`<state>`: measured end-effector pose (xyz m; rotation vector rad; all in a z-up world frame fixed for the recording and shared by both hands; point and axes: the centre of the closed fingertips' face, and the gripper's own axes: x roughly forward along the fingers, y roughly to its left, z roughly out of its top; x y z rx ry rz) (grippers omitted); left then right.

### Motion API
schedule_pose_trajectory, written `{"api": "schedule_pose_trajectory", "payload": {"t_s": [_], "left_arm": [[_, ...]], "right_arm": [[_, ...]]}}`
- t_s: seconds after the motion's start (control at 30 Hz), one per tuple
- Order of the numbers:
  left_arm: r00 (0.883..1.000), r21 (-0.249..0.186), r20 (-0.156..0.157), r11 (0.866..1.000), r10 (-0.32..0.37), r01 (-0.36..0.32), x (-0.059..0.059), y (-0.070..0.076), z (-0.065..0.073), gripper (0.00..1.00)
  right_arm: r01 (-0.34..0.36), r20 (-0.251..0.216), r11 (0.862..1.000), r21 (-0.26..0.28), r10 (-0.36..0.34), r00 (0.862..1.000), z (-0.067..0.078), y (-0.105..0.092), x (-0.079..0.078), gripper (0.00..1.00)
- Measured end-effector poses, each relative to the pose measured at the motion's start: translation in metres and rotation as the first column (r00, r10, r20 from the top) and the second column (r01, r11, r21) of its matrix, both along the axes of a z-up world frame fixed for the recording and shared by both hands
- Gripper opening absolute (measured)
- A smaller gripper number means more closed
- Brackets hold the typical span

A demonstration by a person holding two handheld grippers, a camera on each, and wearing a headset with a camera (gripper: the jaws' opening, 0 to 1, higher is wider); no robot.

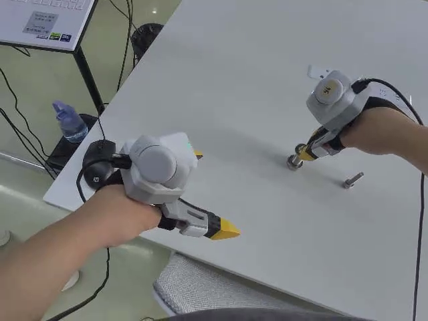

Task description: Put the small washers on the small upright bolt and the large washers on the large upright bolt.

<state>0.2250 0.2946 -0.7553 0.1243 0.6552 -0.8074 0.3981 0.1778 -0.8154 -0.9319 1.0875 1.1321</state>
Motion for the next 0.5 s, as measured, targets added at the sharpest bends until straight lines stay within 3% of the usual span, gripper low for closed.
{"api": "schedule_pose_trajectory", "payload": {"t_s": [0.5], "left_arm": [[1.000,0.012,-0.023,1.000,0.010,-0.009,-0.003,0.006,-0.003,0.92]], "right_arm": [[-0.005,-0.007,1.000,-0.013,0.005,1.000,-0.018,0.000,-0.007,0.22]]}}
